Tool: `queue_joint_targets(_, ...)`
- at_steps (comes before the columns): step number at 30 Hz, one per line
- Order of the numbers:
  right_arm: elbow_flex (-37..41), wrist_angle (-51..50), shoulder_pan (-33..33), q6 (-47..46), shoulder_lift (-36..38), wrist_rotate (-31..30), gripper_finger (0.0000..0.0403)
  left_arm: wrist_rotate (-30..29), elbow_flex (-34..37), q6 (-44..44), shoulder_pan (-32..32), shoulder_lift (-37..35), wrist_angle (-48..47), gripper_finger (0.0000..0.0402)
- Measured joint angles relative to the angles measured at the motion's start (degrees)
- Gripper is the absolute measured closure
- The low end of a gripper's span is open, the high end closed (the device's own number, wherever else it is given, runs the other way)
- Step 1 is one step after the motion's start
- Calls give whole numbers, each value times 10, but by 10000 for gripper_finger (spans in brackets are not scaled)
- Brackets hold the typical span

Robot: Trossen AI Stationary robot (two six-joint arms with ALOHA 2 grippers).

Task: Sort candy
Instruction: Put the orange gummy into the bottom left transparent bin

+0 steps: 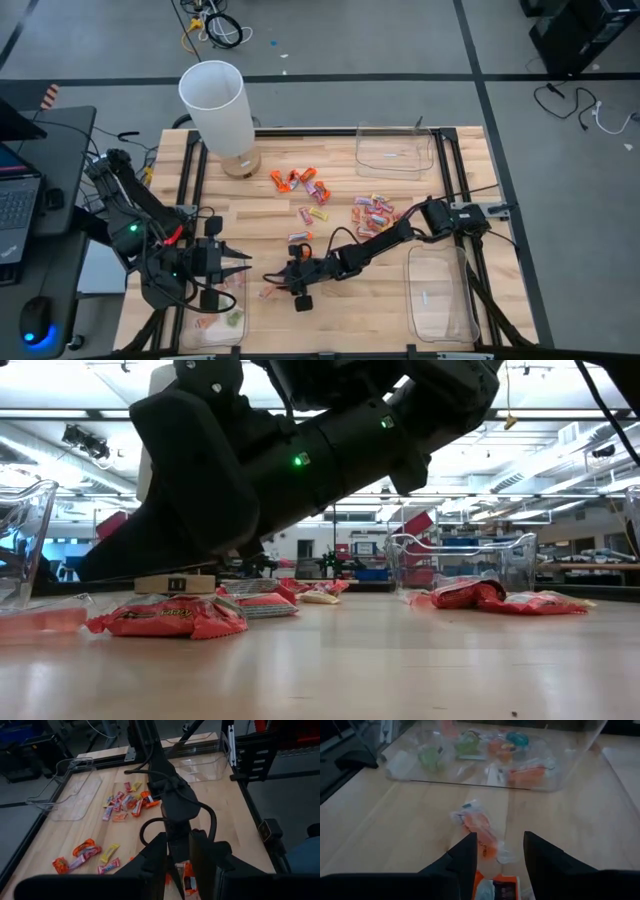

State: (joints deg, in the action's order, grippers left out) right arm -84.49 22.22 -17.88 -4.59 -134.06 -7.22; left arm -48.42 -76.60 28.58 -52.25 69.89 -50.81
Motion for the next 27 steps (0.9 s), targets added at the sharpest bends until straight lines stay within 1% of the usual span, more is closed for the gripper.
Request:
queue_joint_targets(5,0,27,-3,-2,0,5,257,0,0,0,0,0,0,316)
queue_joint_targets(11,0,27,-7,-4,-1,6,257,0,0,0,0,0,0,316)
queue_joint_targets(15,-6,51,-7,-4,-25,8,257,0,0,0,0,0,0,316)
queue_joint_targets(27,-16,10,-7,0,-27,-3,260,0,0,1,0,6,-2,316)
